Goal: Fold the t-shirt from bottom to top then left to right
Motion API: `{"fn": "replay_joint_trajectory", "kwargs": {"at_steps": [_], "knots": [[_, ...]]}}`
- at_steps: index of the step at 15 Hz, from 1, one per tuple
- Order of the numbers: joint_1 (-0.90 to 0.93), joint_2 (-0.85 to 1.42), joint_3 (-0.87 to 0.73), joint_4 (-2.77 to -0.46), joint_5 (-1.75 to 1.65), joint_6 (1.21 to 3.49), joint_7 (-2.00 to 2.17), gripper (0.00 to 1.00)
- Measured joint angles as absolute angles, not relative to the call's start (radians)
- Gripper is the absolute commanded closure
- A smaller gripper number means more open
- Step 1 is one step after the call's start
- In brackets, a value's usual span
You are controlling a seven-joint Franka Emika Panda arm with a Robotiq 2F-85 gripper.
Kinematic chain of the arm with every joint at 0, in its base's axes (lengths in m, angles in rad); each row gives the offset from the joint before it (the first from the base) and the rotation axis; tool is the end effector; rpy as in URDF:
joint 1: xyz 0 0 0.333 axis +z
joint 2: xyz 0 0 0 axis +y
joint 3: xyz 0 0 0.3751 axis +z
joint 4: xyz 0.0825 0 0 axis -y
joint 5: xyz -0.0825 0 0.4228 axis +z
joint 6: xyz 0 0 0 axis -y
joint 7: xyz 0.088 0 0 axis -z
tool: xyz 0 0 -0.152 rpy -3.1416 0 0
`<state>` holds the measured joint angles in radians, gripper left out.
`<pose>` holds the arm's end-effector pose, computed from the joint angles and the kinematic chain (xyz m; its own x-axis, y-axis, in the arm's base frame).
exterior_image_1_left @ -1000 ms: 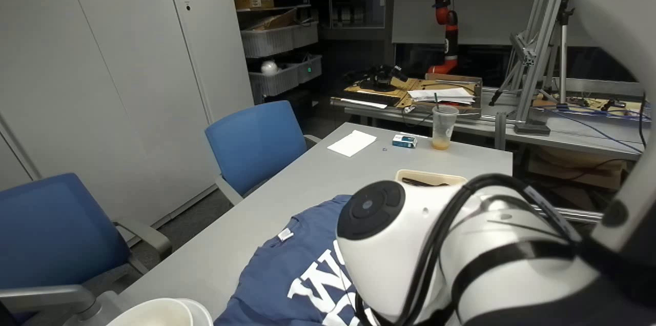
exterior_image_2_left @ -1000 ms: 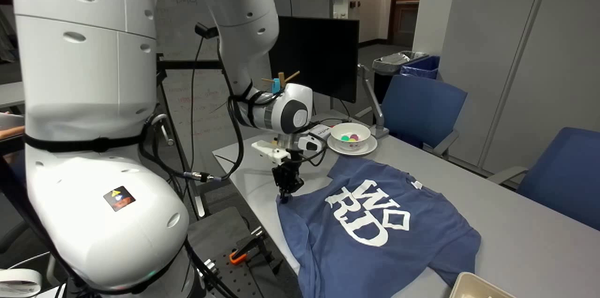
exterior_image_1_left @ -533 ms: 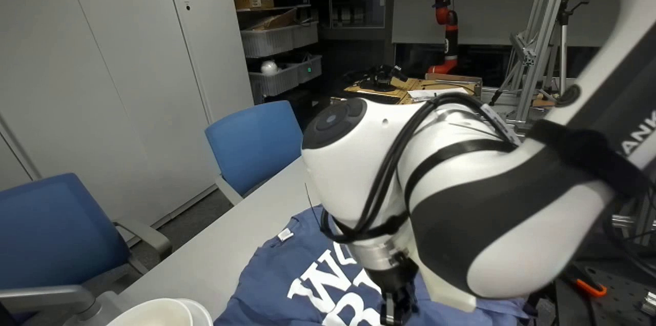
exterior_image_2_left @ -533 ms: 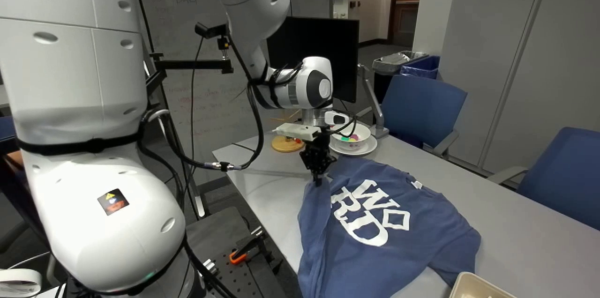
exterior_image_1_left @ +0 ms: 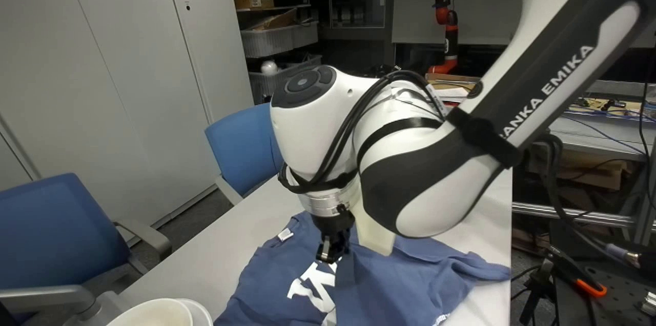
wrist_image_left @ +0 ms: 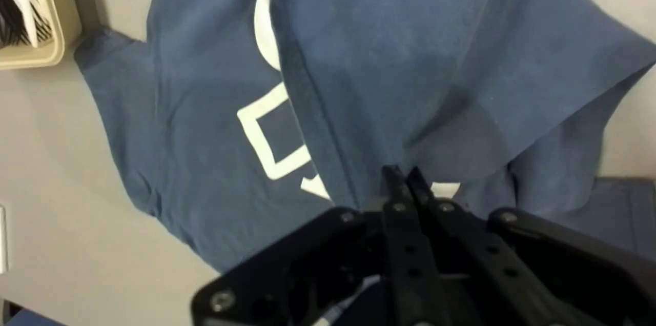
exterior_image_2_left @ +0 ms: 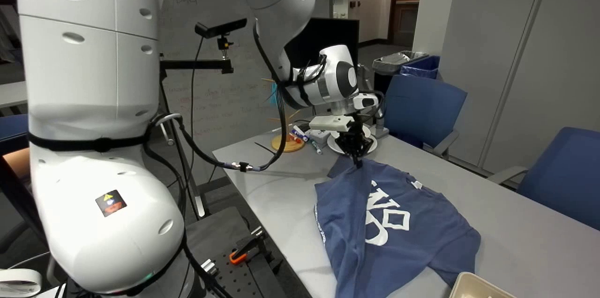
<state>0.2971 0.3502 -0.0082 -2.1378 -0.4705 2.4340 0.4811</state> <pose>0.5900 0.1602 0.2172 0.9828 0.1810 0.0355 0.1627 -0.9415 0.2952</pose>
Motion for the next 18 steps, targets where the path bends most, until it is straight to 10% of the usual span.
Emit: {"fn": "replay_joint_trajectory", "kwargs": {"at_steps": [18], "knots": [[0.426, 0.648, -0.079, -1.829, -0.452, 2.724, 0.585, 0.99]]}}
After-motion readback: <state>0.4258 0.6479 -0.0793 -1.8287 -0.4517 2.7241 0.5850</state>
